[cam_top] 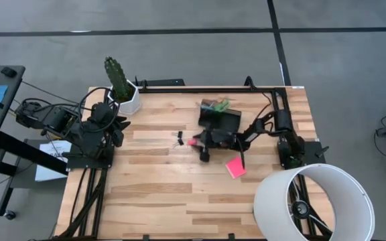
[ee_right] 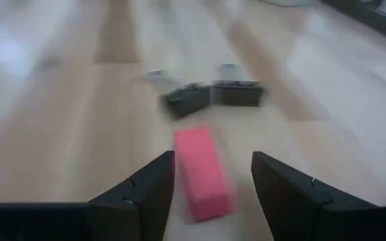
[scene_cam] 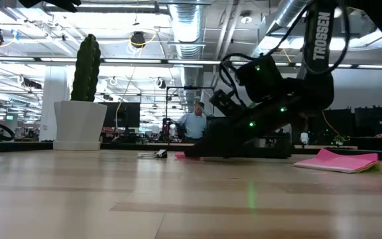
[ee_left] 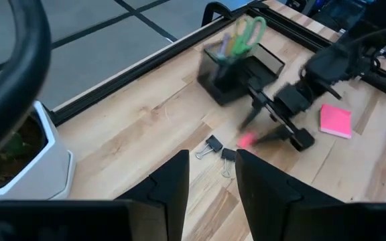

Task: Pick and place office supplies into organizer
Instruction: Put the pink eraser into the black desk organizer

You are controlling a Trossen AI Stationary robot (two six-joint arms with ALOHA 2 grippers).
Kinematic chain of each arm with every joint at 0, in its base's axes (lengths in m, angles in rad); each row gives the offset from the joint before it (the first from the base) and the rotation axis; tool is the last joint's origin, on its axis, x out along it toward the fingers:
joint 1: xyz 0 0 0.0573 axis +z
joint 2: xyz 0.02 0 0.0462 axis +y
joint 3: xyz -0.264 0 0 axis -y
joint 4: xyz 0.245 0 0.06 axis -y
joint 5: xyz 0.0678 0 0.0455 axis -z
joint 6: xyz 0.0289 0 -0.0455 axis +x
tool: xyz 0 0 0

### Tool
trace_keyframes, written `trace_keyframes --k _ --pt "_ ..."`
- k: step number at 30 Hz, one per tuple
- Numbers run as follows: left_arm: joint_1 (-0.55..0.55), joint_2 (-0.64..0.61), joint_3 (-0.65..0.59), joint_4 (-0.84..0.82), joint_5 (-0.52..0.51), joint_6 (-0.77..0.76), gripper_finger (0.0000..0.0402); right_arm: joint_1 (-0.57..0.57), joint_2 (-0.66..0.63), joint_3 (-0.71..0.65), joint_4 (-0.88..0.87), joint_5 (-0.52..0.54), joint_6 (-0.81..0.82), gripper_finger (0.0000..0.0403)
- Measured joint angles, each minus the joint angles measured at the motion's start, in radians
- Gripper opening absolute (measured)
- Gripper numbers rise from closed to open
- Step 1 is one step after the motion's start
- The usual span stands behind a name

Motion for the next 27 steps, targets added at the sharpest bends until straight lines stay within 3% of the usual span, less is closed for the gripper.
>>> trace_keyframes --k 16,24,27 --pt "0.000 0.000 0.000 -0.001 -0.003 0.011 0.0114 -0.049 0.048 0.016 0.028 -0.040 0.065 0.0188" --pt "0.000 0.000 0.000 -0.001 -0.006 0.002 0.0114 -0.049 0.157 0.068 0.116 -0.122 0.048 0.0185" --pt "0.000 0.000 0.000 -0.001 -0.004 -0.002 0.0114 -0.038 0.173 0.069 0.131 -0.105 0.072 0.0174"
